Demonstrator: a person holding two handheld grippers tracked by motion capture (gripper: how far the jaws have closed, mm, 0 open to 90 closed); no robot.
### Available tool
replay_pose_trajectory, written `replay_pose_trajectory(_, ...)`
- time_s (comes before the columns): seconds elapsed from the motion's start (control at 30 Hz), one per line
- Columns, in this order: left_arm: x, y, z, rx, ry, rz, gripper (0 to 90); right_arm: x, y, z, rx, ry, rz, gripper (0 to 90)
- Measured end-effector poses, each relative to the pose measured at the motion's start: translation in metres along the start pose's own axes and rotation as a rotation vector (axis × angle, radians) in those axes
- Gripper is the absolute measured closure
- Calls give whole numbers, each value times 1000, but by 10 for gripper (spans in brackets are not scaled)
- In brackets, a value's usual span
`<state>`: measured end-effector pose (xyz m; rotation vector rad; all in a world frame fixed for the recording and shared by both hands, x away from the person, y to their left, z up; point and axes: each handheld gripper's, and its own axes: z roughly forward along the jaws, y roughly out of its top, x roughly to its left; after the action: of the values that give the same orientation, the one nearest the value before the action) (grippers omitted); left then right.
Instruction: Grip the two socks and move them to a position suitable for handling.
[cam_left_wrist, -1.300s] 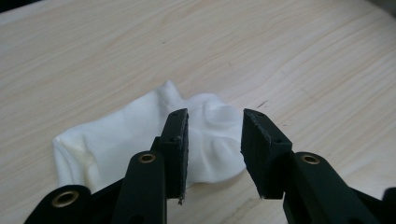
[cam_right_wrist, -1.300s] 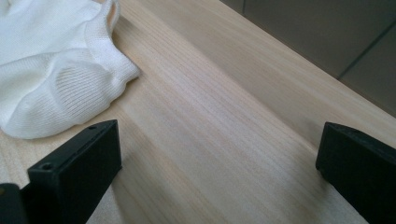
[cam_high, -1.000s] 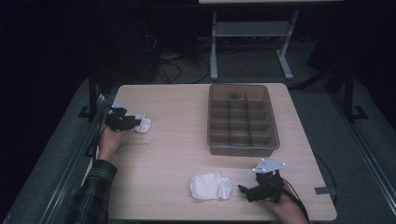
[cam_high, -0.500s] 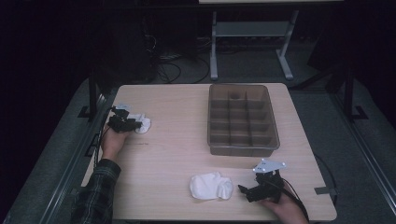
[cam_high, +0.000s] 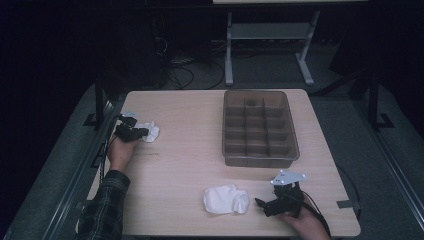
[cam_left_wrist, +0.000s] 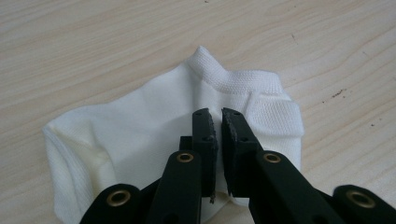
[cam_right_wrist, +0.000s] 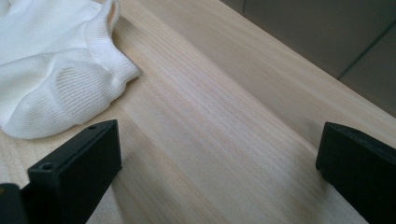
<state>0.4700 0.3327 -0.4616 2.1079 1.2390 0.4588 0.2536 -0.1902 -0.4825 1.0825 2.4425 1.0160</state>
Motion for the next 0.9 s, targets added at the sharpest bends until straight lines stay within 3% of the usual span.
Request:
replay_pose_trajectory(0.23, -1, 3, -8, -38, -25, -18, 852, 0, 0, 0, 0, 0, 0, 0)
replay_pose_trajectory(0.5, -3, 9, -33, -91, -51, -27, 853, 0, 0, 0, 0, 0, 0, 0)
replay_pose_trajectory(0.9, -23, 14, -63, -148, -93, 9, 853, 0, 0, 0, 0, 0, 0, 0)
